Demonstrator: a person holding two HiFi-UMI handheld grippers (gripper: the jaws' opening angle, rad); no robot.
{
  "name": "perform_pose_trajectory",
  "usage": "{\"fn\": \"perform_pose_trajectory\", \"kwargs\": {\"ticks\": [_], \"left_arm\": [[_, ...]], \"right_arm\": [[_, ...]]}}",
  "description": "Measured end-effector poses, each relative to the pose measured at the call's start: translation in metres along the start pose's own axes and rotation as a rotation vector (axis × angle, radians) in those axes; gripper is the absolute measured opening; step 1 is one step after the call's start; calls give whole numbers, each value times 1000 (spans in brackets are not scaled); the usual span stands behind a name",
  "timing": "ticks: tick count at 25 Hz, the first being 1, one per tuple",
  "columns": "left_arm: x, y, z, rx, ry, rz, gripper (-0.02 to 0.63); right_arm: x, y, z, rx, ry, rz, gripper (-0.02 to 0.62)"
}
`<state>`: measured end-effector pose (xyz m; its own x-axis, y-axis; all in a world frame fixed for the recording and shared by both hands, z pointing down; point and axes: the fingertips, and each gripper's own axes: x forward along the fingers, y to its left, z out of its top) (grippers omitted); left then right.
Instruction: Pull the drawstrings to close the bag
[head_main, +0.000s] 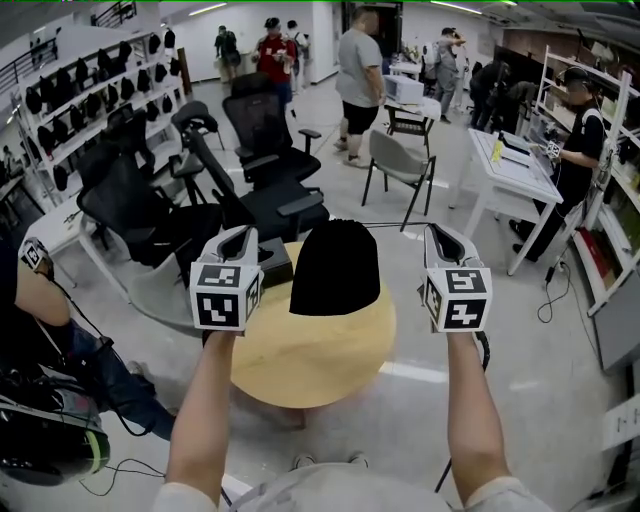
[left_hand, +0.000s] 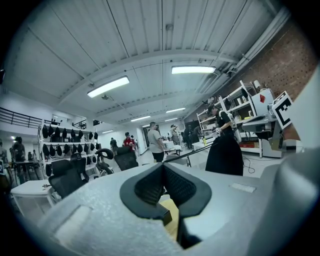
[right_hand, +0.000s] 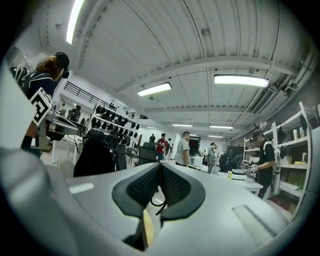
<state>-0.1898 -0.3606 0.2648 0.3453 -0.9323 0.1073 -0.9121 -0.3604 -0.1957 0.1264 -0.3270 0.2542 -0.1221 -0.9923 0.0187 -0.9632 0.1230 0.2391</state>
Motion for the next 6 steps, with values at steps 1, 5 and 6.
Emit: {"fn": "perform_pose_trajectory", "kwargs": {"ticks": [1, 5, 6], "left_arm": [[0, 0, -2, 0, 0, 0, 6], [1, 3, -5, -2, 2, 2, 6], [1, 3, -5, -3, 4, 3, 6]], "right_arm": [[1, 1, -1, 1, -1, 0, 15], [4, 3, -3, 1, -2, 3, 15], [4, 4, -3, 1, -2, 3, 15]]}}
